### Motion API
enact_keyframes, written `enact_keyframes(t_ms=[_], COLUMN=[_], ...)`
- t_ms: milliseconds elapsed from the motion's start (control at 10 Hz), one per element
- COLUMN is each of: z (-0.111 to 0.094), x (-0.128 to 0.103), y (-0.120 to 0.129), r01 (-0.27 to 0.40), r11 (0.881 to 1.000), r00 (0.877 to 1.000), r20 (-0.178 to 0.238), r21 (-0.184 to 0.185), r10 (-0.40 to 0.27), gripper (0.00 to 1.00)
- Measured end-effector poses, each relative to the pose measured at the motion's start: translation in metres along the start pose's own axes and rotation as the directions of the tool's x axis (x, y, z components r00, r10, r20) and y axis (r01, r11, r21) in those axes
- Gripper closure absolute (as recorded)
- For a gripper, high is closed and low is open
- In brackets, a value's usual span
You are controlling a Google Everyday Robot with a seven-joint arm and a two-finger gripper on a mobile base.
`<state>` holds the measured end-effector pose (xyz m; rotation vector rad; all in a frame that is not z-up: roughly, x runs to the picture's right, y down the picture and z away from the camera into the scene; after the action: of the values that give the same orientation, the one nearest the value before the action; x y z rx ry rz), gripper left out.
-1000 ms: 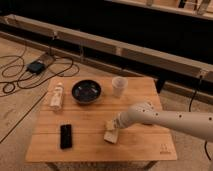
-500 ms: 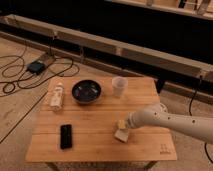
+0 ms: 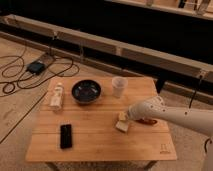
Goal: Wipe the white sponge on the table
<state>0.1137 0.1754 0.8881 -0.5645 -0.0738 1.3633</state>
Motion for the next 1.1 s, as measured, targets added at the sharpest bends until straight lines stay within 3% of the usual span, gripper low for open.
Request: enact_keyframes(t_ms=[200, 400, 800, 1100], z=[0.017, 0.026, 0.036, 0.037], x=[-0.021, -0.024, -0.009, 0.017], y=[0.015, 0.038, 0.089, 0.116], r01=[0.018, 0.040, 0.060, 0.043], r11=[1.000, 0.998, 0.991, 0.984], r00=[1.000, 0.999, 0.998, 0.997], r20=[0.020, 0.012, -0.017, -0.055], r21=[-0.015, -0.042, -0.119, -0.172], r10=[-0.018, -0.040, -0.063, -0.053], gripper=[1.00, 1.00, 1.00, 1.00])
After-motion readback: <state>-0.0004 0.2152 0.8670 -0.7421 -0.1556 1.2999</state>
